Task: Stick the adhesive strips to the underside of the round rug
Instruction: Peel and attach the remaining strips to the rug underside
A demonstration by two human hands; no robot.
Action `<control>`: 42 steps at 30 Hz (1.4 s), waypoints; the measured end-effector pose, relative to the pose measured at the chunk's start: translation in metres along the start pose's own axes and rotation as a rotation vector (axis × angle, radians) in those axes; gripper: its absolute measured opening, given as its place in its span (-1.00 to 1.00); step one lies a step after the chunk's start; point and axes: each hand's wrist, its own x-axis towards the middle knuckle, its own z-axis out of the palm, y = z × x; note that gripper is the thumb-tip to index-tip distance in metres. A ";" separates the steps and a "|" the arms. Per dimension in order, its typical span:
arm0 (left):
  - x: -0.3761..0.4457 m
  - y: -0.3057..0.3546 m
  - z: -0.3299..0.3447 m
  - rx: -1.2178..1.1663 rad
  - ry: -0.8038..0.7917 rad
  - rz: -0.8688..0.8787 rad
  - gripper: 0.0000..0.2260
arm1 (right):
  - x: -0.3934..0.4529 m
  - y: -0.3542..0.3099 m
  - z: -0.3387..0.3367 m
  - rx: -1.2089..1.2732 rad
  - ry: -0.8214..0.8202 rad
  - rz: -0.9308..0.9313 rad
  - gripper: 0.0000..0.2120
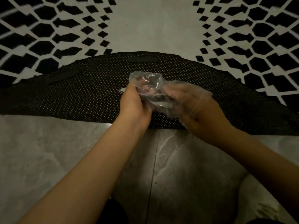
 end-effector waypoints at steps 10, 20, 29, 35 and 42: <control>-0.007 0.002 -0.002 -0.095 -0.074 -0.299 -0.58 | 0.010 0.013 -0.009 -0.436 -0.006 -0.127 -0.58; -0.008 -0.002 -0.012 0.384 -0.036 0.003 -0.57 | 0.000 0.004 -0.018 -0.191 0.059 -0.014 -0.68; 0.009 0.021 -0.050 0.343 0.320 0.222 -0.63 | -0.021 0.006 -0.036 0.476 0.213 0.536 -0.79; -0.005 0.027 -0.027 0.276 0.359 0.238 -0.74 | -0.021 0.000 -0.066 0.494 0.321 0.696 -0.83; -0.043 0.032 0.033 0.380 0.161 0.180 -0.72 | -0.008 -0.036 -0.125 0.487 0.345 0.706 -0.88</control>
